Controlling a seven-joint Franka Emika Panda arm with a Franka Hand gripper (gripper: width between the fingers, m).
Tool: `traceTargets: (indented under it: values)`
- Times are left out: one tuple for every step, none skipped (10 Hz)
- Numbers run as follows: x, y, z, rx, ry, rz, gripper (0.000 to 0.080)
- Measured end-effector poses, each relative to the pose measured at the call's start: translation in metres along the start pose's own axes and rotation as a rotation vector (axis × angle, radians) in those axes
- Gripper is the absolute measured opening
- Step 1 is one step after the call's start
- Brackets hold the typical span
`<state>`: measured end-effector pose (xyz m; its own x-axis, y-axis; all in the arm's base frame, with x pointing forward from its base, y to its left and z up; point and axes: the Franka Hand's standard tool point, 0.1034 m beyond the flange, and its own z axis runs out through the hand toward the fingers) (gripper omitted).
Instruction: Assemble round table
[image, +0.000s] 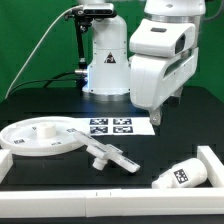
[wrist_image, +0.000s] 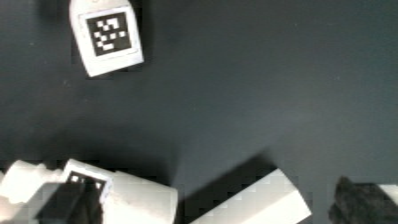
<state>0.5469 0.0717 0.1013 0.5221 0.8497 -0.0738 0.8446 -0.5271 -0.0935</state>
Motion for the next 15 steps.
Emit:
traceTargets:
  values:
    - [-0.001,-0.001,0.0,0.008,-0.007,-0.004,0.0649]
    - [-0.001,-0.001,0.0,0.008,-0.007,-0.005,0.0649]
    - [-0.001,-0.001,0.0,0.008,-0.007,-0.005,0.0649]
    - [-0.001,-0.001,0.0,0.008,-0.007,-0.005,0.0649]
    - [-0.002,0.0,0.0,0.007,-0.007,-0.004,0.0649]
    - [-0.004,0.005,-0.003,-0.004,-0.001,-0.049,0.0649]
    - [-0.008,0.011,-0.006,0.003,-0.006,-0.077,0.0649]
    - [-0.009,0.014,-0.01,0.019,-0.021,-0.09,0.0649]
    - [-0.006,0.017,-0.014,0.01,-0.015,-0.1,0.0649]
    - [-0.007,0.016,-0.012,0.014,-0.017,-0.099,0.0649]
    - [-0.007,0.016,-0.012,0.015,-0.018,-0.099,0.0649]
    - [-0.007,0.016,-0.011,0.015,-0.018,-0.099,0.0649]
    - [-0.006,0.02,-0.011,0.011,-0.016,-0.126,0.0649]
    - [0.0,0.031,-0.012,0.0,-0.005,-0.17,0.0649]
    - [0.012,0.047,-0.016,-0.018,0.005,-0.24,0.0649]
